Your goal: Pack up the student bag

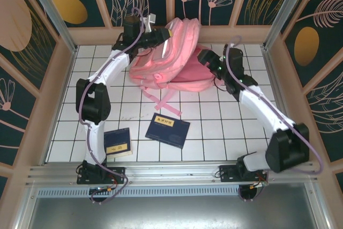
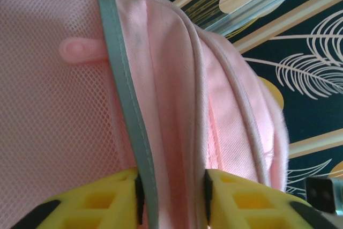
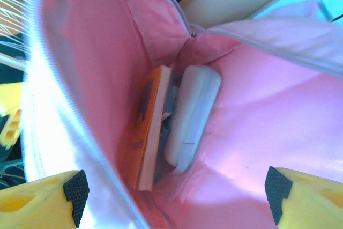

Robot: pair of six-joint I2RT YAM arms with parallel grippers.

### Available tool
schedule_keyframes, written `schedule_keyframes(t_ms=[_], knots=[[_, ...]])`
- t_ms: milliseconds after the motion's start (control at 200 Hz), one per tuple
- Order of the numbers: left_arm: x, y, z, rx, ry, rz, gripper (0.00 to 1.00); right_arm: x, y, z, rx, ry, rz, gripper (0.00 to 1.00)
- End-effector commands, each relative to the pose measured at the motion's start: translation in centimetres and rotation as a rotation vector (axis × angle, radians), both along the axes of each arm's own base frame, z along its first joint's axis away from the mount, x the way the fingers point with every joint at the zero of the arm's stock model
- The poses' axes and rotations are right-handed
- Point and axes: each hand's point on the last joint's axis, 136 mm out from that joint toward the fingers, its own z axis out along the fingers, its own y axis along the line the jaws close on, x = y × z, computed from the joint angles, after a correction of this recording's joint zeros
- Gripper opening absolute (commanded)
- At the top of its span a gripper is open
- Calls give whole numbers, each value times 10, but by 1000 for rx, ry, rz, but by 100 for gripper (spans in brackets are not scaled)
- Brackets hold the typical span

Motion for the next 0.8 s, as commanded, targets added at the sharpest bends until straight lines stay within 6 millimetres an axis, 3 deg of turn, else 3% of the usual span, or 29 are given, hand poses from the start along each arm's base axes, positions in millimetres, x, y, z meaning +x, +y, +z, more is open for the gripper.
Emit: schedule_keyframes(t_ms=[0, 90, 185, 240, 270, 340, 460, 591, 701, 791], knots=[[1, -4, 20, -40, -68, 5, 45, -21, -20, -4, -70, -27, -49, 87], [-7, 4, 41, -9, -102, 51, 54, -38, 0, 3, -66, -74, 88, 85], [-22, 30, 57, 102, -136, 164, 57, -53, 25, -5, -119, -48, 203, 85], [-40, 48, 70, 134, -162, 226, 58, -64, 43, -11, -158, -44, 297, 83], [-50, 57, 66, 151, -161, 260, 59, -70, 50, -18, -186, -32, 328, 82], [-86, 77, 76, 141, -180, 309, 60, -86, 74, -33, -227, -14, 444, 81], [-149, 86, 37, 144, -107, 276, 60, -110, 101, -78, -295, 98, 589, 80], [-225, 78, -36, 205, -5, 186, 60, -125, 106, -133, -314, 246, 669, 81], [-280, 71, -90, 252, 73, 113, 60, -131, 106, -161, -323, 313, 692, 82], [-313, 70, -123, 301, 116, 83, 59, -137, 110, -179, -306, 367, 720, 83]])
